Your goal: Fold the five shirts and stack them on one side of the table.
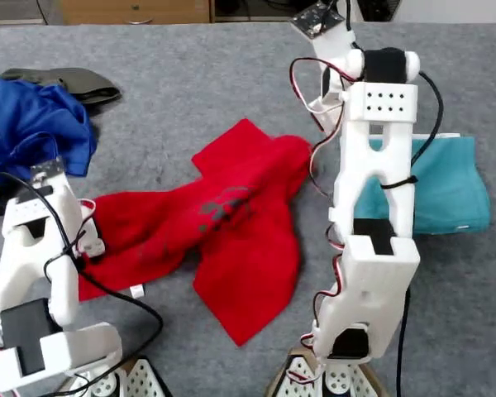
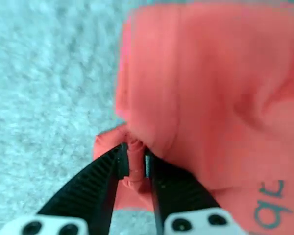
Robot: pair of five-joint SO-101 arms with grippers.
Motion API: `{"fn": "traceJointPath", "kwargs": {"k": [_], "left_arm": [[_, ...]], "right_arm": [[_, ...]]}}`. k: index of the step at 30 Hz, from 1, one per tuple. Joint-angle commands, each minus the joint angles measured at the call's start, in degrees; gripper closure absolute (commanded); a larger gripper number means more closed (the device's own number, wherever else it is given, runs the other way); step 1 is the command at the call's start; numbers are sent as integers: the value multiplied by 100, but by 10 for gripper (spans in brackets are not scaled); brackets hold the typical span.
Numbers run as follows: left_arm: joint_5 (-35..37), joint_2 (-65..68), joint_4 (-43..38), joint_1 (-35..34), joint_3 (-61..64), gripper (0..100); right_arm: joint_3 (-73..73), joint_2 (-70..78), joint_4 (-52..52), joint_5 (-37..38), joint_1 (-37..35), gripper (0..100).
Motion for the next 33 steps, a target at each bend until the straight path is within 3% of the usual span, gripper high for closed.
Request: {"fn": "traceJointPath", "kwargs": {"k": [1, 4, 8, 14, 18, 21, 26, 28, 33], "left_arm": [[-440, 48, 325, -123, 378, 982], [-1011, 40, 343, -141, 774, 982], [-1811, -444, 536, -914, 791, 982], [-3956, -2053, 2075, -2013, 343, 982], [-4791, -3020, 3138, -2119, -44, 982], [-4774, -3512, 3516, -1635, -62, 982], [-3780, -4048, 3640, -905, -396, 982], [-3947, -4277, 3754, -791, -642, 982], [-3086, -4374, 3727, -747, -1090, 912]], "right_arm": [[-268, -382, 158, 185, -119, 738], [-286, -382, 176, 167, -119, 738], [-259, -321, 53, 158, -180, 738], [-303, 541, -1099, -308, -470, 738], [-585, 1437, -1389, -571, -1147, 738], [-1200, 2097, -1345, -870, -1736, 738], [-2431, 2967, -897, -1152, -2448, 738], [-2756, 3284, -800, -1134, -2607, 738], [-3029, 3829, -642, -1125, -2721, 738]]}}
